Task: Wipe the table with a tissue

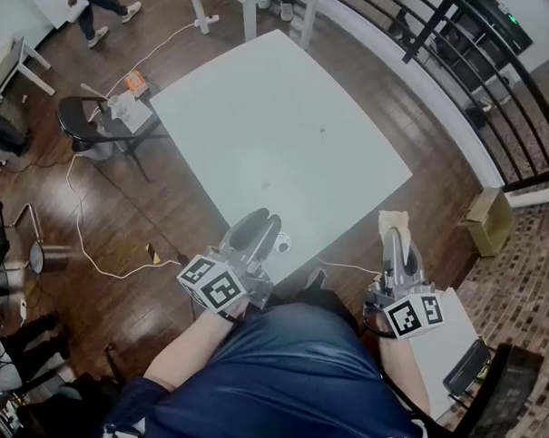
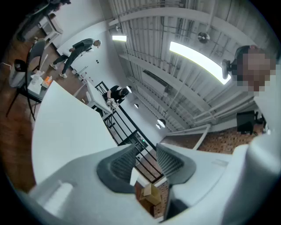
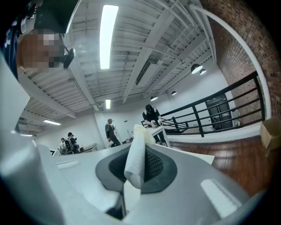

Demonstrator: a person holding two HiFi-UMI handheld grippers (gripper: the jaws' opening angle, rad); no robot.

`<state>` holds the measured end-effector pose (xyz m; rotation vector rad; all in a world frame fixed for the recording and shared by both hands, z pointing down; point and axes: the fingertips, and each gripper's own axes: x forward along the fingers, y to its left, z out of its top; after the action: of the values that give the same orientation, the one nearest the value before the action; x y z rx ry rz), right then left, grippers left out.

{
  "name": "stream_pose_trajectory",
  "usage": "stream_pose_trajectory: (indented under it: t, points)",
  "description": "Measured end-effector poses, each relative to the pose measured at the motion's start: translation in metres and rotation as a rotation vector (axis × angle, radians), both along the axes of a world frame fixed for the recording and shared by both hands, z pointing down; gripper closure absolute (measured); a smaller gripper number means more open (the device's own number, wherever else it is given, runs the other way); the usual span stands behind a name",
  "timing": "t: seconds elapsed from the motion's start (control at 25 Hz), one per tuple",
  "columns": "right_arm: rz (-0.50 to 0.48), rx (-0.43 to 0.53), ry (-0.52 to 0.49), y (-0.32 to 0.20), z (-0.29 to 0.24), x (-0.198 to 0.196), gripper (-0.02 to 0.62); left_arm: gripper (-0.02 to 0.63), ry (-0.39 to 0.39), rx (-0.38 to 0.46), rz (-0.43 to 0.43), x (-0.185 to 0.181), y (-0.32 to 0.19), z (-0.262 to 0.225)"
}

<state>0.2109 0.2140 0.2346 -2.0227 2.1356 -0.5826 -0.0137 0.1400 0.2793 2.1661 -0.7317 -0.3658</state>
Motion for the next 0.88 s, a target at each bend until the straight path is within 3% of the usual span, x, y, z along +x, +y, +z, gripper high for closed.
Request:
stream_pose_trajectory:
  t: [0.36, 0.64, 0.88]
  points:
    - [0.065, -0.025, 0.037, -0.031, 0.019, 0.031, 0.583, 0.460, -0.070, -0.038, 0.037, 0.006, -0.033, 0.010]
    - [-0.010, -0.082, -0.025, -0.088, 0.077, 0.074, 0.583, 0.460, -0.199, -0.089, -0.073, 0.021, -0.071, 0.029]
    - [-0.076, -0.135, -0.004, -0.152, 0.123, 0.097, 0.583, 0.460, -0.283, -0.076, -0.121, 0.027, -0.110, 0.043]
